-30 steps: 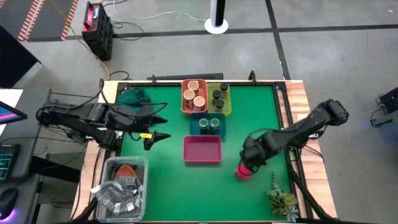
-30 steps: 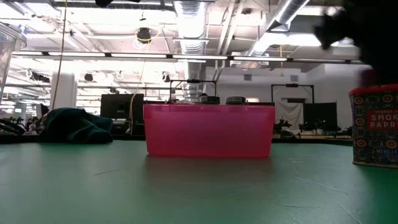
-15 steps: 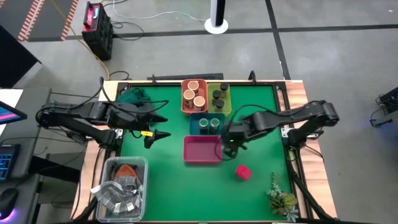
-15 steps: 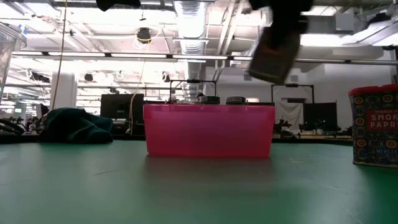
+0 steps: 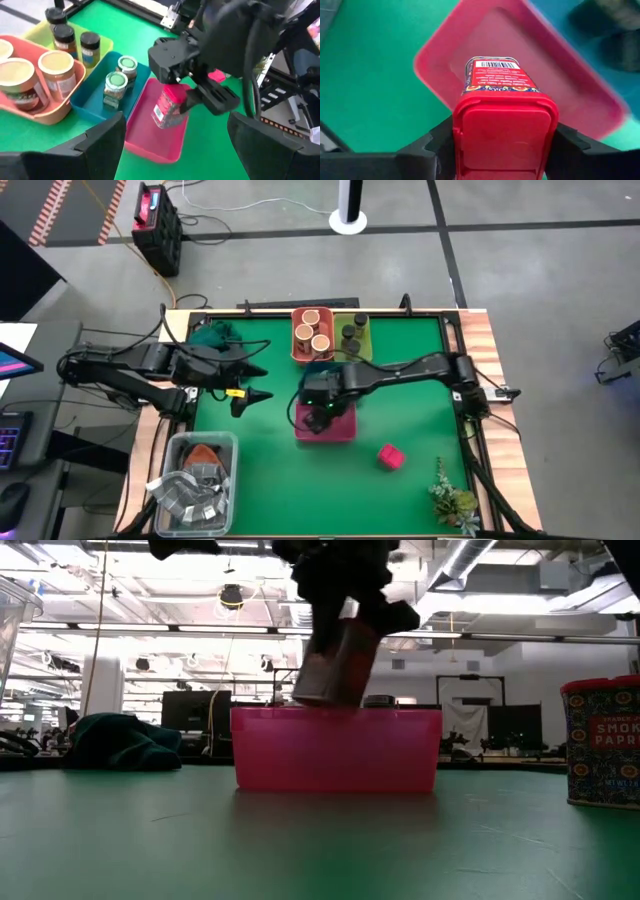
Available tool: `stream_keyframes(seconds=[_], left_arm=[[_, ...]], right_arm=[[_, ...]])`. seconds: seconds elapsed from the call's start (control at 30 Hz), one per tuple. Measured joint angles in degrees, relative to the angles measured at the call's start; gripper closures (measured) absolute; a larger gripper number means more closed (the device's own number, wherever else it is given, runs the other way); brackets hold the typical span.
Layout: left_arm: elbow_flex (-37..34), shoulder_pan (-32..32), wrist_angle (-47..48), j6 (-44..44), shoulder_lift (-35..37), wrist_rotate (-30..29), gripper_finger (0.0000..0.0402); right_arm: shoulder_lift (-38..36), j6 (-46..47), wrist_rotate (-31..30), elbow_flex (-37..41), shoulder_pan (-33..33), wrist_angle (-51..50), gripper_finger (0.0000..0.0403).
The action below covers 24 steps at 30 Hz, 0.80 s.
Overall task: Sort spices by type
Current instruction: Put the right red seasoning can into the red bin, then put the red seasoning can into the red bin
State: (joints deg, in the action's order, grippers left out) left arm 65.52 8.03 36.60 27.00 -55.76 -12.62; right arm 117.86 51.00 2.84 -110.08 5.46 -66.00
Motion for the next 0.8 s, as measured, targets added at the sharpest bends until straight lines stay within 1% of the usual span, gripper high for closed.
stream_keyframes(seconds=[0.1, 0.2, 0.27, 0.6, 0.73, 0.8], left_arm=[[0.0, 0.0, 1.6, 0.7, 0.0, 0.0, 0.0072], [0.0, 0.0, 3.3, 0.8, 0.0, 0.0, 0.0072], [0.0, 0.0, 3.9, 0.6, 0.0, 0.0, 0.0072], [0.0, 0.0, 3.9, -1.2, 0.0, 0.0, 0.0072], [0.0, 0.0, 4.5, -1.2, 0.3, 0.3, 0.0072], [0.0, 0.0, 5.0, -1.0, 0.8, 0.4, 0.0072]], right_arm=[[2.8, 3.5, 0.5, -2.3, 0.6, -0.9, 0.0163], [4.5, 7.3, 0.6, -2.6, 1.0, -2.6, 0.0162], [5.1, 8.0, 0.6, -2.6, 1.1, -3.2, 0.0157], [4.9, 9.1, 1.2, -2.2, -1.0, -3.8, 0.008], [2.8, 6.3, 1.8, -2.2, -2.2, -7.1, 0.006], [0.8, 4.7, 0.5, -2.2, -2.1, -10.1, 0.0055]])
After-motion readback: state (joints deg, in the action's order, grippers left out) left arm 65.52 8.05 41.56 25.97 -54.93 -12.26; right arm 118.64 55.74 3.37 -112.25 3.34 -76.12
